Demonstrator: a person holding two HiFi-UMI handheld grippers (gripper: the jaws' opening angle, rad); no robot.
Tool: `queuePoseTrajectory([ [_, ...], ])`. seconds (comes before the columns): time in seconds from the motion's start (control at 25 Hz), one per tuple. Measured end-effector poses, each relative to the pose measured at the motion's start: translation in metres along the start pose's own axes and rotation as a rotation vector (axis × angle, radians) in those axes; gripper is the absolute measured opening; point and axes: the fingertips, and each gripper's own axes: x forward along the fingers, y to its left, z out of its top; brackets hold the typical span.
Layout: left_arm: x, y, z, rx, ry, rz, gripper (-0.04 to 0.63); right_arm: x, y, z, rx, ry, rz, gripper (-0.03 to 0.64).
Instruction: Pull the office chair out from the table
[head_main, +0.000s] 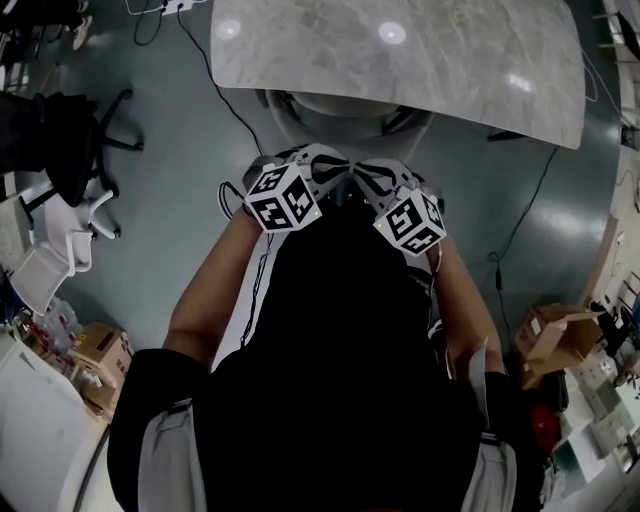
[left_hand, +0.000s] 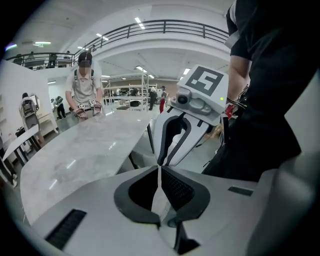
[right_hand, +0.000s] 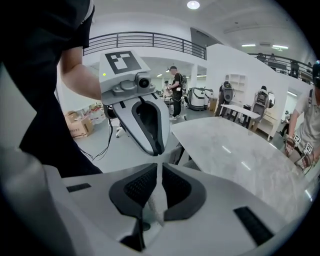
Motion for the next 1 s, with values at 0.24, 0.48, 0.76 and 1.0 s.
queuePoseTrajectory([
  [0.24,0.018,-0.005,-0.011,-0.01,0.018,-0.006,0.044,0.009,0.003,-0.02,-0.017,0.045,0.026,0.028],
  [0.48,0.036,-0.012,-0.033,0.014,0.096,-0.021,0.116,0.017,0.01,-0.039,-0.05,0.093,0.066,0.104],
  [0.76,0.056,-0.019,-0.046,0.097,0.172,-0.03,0.148,0.027,0.015,-0.055,-0.127,0.151,0.083,0.16],
  [1.0,0.065,-0.025,-0.064,0.189,0.253,-0.03,0.15,0.038,0.018,-0.07,-0.182,0.221,0.086,0.161],
])
